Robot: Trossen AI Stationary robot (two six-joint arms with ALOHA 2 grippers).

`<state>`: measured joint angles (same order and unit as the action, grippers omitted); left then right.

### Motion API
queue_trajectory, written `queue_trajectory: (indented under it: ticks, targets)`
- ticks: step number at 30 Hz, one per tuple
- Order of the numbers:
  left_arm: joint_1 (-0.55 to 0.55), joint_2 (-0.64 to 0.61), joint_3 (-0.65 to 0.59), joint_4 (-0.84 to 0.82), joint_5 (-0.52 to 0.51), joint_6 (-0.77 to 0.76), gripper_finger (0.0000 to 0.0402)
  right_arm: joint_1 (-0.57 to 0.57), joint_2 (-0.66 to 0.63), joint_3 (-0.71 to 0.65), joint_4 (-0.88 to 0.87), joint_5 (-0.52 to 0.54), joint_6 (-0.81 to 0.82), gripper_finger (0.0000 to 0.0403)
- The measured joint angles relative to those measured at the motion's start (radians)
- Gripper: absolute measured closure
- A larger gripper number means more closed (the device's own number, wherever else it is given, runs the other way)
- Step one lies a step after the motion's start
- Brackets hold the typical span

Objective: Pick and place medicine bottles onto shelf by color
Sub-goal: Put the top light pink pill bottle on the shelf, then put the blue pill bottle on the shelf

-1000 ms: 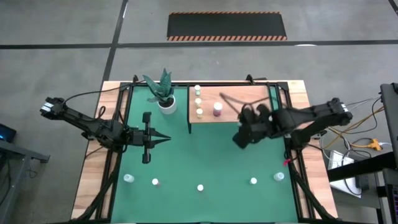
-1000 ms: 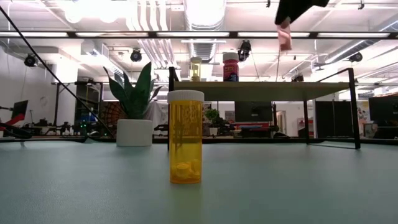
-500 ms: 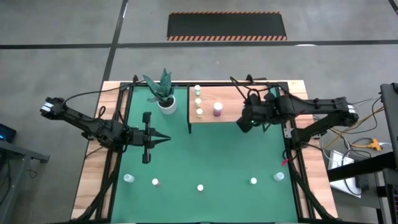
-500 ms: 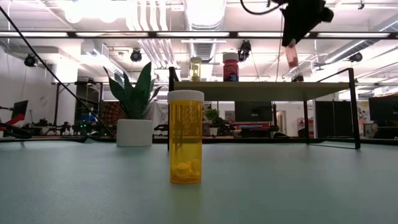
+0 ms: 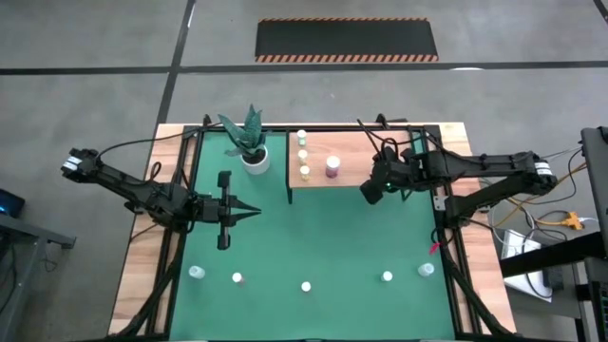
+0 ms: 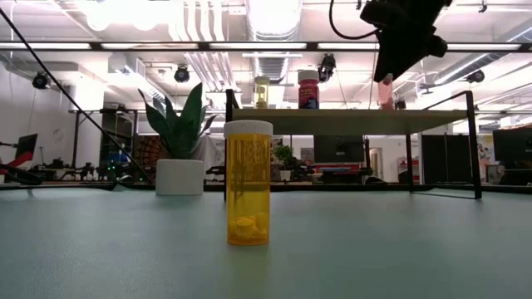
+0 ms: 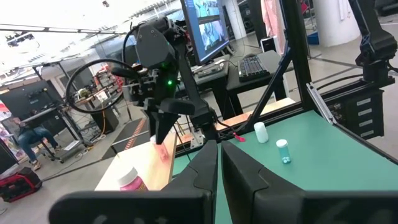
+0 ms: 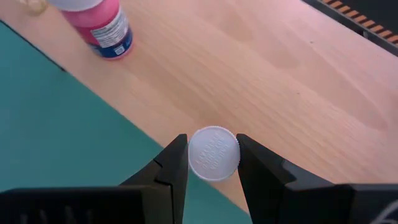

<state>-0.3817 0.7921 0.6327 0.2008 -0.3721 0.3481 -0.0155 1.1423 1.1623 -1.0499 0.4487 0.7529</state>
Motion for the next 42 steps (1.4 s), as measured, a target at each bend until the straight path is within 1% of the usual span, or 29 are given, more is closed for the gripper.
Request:
queue_trajectory:
  ticks: [8, 24, 32, 38, 42]
  targets:
    - [0.0, 0.0, 0.0, 0.0, 0.0, 0.0, 0.0398, -0.01, -0.015, -0.035, 0.071, 0.004, 0.005, 0.0293]
    - [0.0, 0.0, 0.0, 0.0, 0.0, 0.0, 0.0398, -0.011, -0.015, -0.033, 0.07, -0.004, 0.005, 0.0284]
    - [0.0, 0.0, 0.0, 0.0, 0.0, 0.0, 0.0398, -0.011, -0.013, -0.036, 0.067, -0.009, 0.006, 0.0251]
    - [0.0, 0.0, 0.0, 0.0, 0.0, 0.0, 0.0398, -0.011, -0.013, -0.035, 0.063, 0.041, 0.013, 0.0217]
    - [0.0, 0.0, 0.0, 0.0, 0.0, 0.0, 0.0398, -0.011, -0.013, -0.019, 0.06, 0.047, 0.013, 0.02]
